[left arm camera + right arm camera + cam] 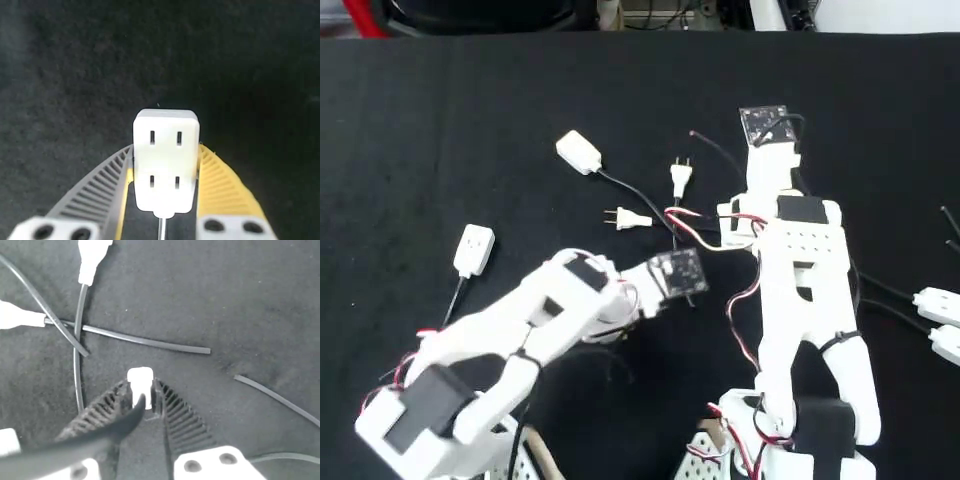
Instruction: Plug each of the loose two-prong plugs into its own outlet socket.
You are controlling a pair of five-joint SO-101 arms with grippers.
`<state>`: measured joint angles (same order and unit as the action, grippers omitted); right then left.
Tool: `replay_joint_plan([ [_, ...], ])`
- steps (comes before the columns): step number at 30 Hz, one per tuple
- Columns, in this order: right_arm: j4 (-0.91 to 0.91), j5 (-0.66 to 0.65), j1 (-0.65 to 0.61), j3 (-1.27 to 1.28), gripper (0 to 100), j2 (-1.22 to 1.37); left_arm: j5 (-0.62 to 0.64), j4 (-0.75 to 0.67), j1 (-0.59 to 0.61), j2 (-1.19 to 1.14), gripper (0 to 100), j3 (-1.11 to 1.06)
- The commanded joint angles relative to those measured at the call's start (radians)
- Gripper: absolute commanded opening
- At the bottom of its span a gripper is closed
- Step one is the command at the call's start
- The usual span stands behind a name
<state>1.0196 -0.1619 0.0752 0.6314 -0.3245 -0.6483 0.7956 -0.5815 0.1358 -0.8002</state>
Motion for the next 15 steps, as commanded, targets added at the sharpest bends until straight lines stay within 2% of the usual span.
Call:
replay_joint_plan([
  [1,0.002,0.009,0.009,-0.051,1.2,-0.005,0.084,0.018,0.015,-0.032,8,0.101],
  [4,0.002,0.008,0.009,-0.051,1.2,-0.005,0.121,0.046,0.045,-0.032,19,0.128],
  [7,0.002,0.005,0.009,-0.050,1.2,-0.005,0.126,0.044,0.065,-0.032,26,0.136],
  [15,0.002,0.003,0.008,-0.050,1.2,-0.005,0.172,0.077,0.070,0.064,29,0.127],
])
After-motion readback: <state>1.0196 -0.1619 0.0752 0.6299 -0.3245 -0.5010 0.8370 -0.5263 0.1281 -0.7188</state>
